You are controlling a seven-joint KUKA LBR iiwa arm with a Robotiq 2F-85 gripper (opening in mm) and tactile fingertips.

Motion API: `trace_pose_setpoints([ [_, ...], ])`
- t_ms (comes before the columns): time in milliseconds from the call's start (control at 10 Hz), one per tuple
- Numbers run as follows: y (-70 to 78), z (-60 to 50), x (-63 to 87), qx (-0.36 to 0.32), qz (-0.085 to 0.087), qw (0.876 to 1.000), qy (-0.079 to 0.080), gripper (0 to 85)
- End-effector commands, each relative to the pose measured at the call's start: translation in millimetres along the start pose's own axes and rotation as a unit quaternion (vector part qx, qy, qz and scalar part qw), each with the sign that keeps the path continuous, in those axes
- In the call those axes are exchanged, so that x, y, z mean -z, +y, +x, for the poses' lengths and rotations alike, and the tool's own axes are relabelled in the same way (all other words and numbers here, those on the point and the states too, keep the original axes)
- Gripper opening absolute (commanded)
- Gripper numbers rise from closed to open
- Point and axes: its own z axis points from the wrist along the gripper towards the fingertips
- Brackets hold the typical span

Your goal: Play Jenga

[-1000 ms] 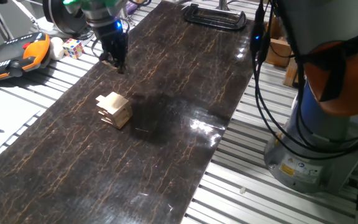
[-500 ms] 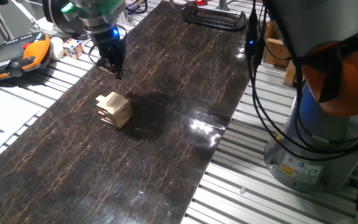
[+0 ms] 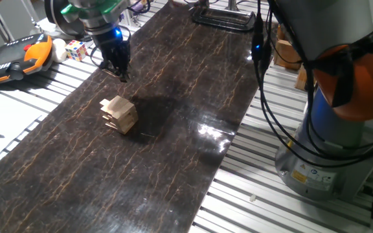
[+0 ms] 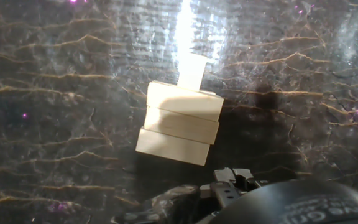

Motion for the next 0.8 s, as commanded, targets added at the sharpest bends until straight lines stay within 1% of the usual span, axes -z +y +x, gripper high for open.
trace_pose_setpoints([
  [0, -0.2, 0.1, -0.1, -0.001, -0.004, 1.0, 0.001, 0.7],
  [100, 1.7, -4.1, -0.8, -0.002, -0.006, 1.0, 0.0, 0.7],
  [200, 5.1, -12.1, -1.9, -0.004, -0.009, 1.0, -0.001, 0.7],
  [300, 8.1, -20.4, -3.9, -0.009, -0.011, 1.0, -0.006, 0.7],
  [400, 10.3, -29.7, -6.7, -0.015, -0.012, 1.0, -0.009, 0.7],
  [700, 12.1, -54.1, -16.9, -0.04, -0.012, 0.999, -0.016, 1.0],
])
